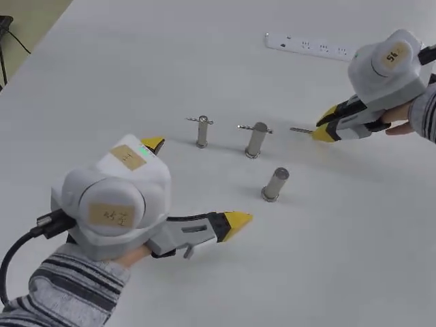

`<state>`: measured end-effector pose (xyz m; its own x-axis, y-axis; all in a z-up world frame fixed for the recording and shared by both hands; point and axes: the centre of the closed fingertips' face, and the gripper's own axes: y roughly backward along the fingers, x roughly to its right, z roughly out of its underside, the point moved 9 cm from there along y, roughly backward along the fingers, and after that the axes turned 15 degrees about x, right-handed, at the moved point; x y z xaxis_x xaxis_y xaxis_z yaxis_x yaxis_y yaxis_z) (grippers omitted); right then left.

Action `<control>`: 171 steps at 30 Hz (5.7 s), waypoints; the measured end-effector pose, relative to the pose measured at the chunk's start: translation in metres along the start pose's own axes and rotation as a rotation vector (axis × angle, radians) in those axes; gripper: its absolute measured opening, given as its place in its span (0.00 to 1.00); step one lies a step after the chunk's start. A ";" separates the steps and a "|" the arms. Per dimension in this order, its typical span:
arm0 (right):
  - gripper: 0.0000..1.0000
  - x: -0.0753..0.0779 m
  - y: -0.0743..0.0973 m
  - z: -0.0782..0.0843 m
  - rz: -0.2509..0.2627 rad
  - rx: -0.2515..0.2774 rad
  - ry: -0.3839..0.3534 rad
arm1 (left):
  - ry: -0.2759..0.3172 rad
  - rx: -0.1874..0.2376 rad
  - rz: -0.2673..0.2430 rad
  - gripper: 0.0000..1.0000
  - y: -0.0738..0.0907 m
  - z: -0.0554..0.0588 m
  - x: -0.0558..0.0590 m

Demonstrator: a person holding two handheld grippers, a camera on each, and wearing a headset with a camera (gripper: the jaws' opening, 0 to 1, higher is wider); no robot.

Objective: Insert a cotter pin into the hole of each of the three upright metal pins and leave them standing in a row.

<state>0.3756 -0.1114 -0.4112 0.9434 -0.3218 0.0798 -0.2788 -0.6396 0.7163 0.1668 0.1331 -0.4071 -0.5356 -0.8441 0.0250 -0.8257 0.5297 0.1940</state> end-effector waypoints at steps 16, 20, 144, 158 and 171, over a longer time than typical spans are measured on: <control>0.00 -0.005 -0.004 0.001 -0.044 -0.051 0.034 | 0.011 -0.006 -0.001 0.95 -0.001 0.001 -0.002; 0.00 -0.009 -0.003 0.000 -0.046 -0.055 0.020 | 0.016 -0.002 -0.005 0.93 0.000 0.001 -0.004; 0.00 -0.203 0.079 -0.048 -0.192 0.286 0.432 | 0.120 0.069 0.460 0.00 -0.001 -0.042 0.059; 0.00 -0.203 0.079 -0.046 -0.176 0.261 0.507 | 0.124 0.052 0.402 0.06 -0.004 -0.040 0.055; 0.00 -0.191 0.077 -0.037 -0.128 0.234 0.512 | 0.070 0.113 0.330 0.22 -0.014 -0.043 0.054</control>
<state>0.1808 -0.0734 -0.3455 0.9225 0.1101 0.3699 -0.1340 -0.8074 0.5745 0.1574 0.0764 -0.3660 -0.7666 -0.6275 0.1363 -0.6267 0.7773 0.0542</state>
